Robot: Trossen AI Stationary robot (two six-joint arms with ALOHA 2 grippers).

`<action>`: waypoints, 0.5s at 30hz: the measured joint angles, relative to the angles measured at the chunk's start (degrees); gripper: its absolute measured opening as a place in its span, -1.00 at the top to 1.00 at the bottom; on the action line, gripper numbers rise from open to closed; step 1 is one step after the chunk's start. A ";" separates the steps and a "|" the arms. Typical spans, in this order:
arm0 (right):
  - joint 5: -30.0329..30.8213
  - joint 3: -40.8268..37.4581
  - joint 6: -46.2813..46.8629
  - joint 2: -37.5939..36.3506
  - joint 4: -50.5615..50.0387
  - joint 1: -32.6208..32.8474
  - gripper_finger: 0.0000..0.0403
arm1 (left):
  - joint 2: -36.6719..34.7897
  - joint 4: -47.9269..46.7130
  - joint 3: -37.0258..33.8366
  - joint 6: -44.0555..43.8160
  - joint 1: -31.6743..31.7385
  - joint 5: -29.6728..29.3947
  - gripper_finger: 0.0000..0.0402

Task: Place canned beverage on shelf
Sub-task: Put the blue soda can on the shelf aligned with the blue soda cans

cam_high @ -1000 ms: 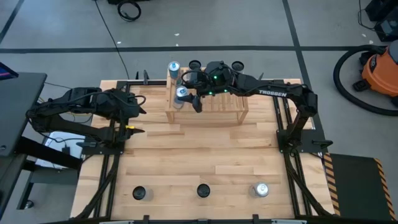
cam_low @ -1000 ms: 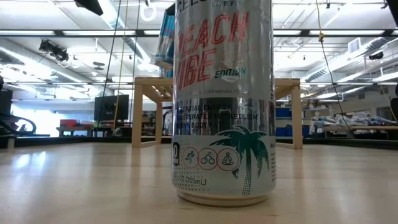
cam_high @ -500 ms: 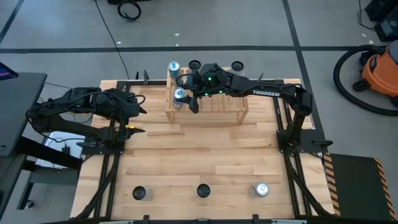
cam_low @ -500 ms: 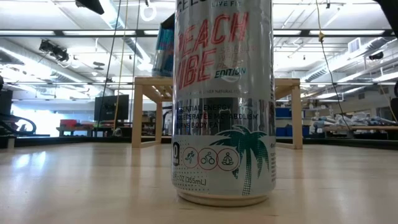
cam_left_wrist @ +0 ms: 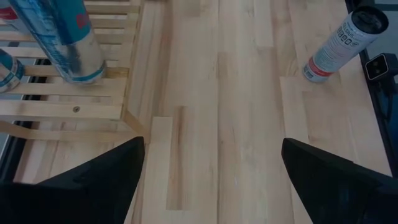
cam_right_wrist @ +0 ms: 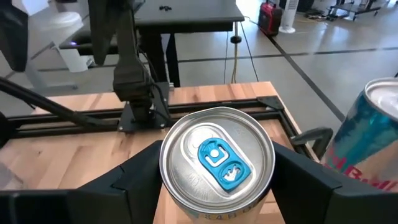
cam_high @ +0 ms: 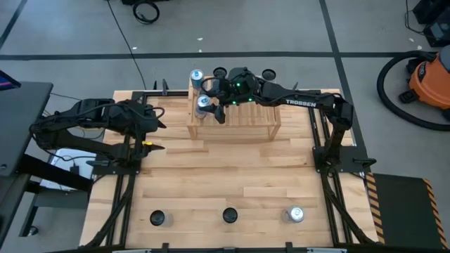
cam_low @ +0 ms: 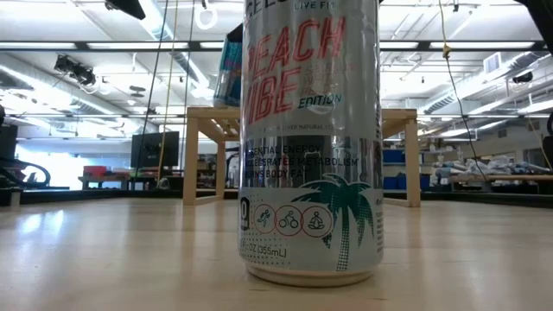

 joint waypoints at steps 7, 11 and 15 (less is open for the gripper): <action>-0.45 0.00 0.02 0.00 0.09 0.87 -0.34 | 0.00 -0.02 0.00 0.07 0.00 -0.01 -0.89; 0.61 0.00 0.06 0.00 -0.02 1.14 -0.34 | 0.00 -0.02 0.00 0.07 0.01 -0.01 -0.89; 0.91 0.00 0.07 0.00 -0.02 1.33 -0.34 | 0.00 -0.04 0.00 0.07 0.00 -0.01 -0.89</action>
